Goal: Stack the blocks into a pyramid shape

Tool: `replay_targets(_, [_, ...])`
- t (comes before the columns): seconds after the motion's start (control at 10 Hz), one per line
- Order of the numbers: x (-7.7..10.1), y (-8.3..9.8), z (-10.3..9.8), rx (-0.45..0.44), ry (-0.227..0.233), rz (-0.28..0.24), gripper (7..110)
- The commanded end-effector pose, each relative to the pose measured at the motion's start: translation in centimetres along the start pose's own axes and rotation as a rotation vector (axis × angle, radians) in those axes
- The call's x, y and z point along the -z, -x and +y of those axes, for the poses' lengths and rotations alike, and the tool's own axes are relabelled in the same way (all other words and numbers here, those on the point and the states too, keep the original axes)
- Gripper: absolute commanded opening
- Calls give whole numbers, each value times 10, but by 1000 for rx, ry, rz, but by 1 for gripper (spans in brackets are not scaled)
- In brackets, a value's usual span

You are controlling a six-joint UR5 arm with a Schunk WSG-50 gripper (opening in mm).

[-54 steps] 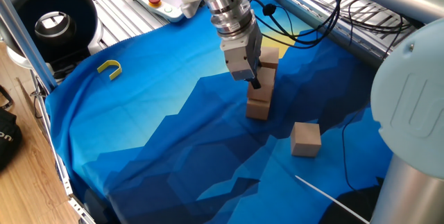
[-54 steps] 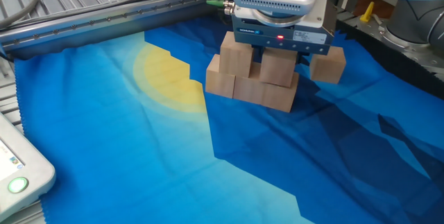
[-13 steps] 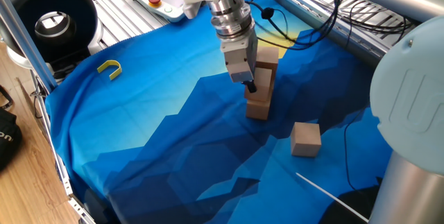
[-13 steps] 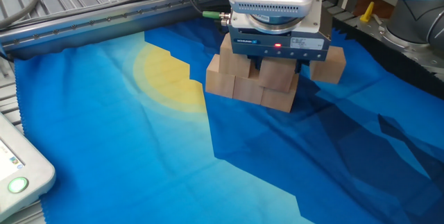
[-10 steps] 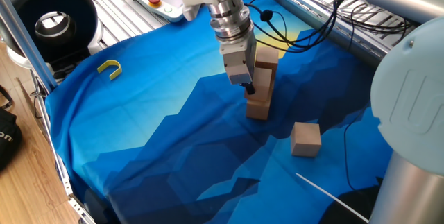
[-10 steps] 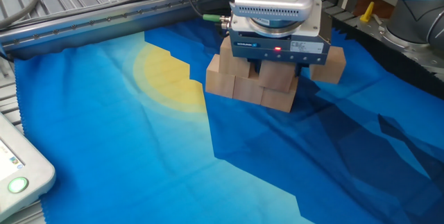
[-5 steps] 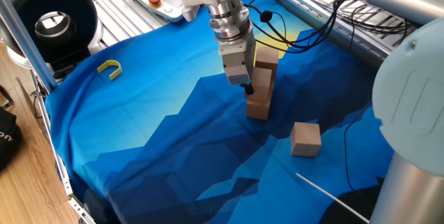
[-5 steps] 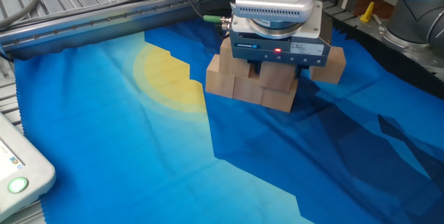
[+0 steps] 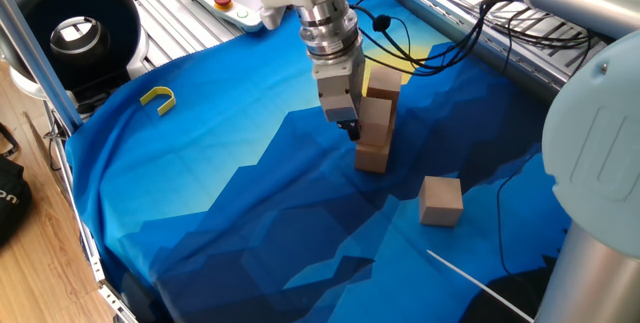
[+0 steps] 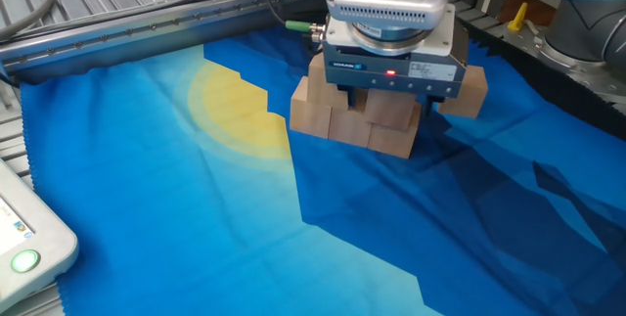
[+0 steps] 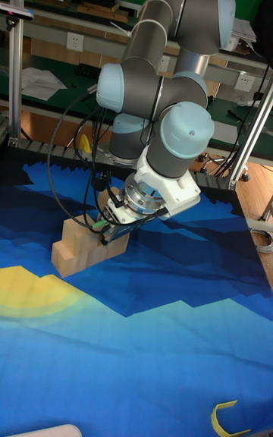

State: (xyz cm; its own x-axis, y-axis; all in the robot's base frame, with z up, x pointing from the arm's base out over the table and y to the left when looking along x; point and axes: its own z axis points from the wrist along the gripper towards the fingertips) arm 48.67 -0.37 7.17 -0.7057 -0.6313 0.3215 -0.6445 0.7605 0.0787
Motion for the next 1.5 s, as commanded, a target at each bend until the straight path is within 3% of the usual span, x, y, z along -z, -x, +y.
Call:
replay_targets(0.0, [5,8,4,-11,5,-25,88])
replay_targets(0.2, [22,15,5,-35,9,-37,88])
replay_targets(0.3, [48,28,-3,-72,3,-64,88])
replay_targets(0.4, [73,36,-15,-130,-41,-78,44])
replay_targets(0.6, [97,82,-27,-184,-10,-300,44])
replay_targets(0.7, [108,100,-40,-232,-34,-382,44])
replay_targets(0.8, [109,107,-41,-264,-22,-403,44])
replay_targets(1.1, [102,102,-45,-320,-12,-357,44])
replay_targets(1.2, [97,99,-28,-294,39,-332,44])
replay_targets(1.3, [85,94,-4,-279,78,-290,7])
replay_targets(1.4, [70,100,6,-257,64,-290,7])
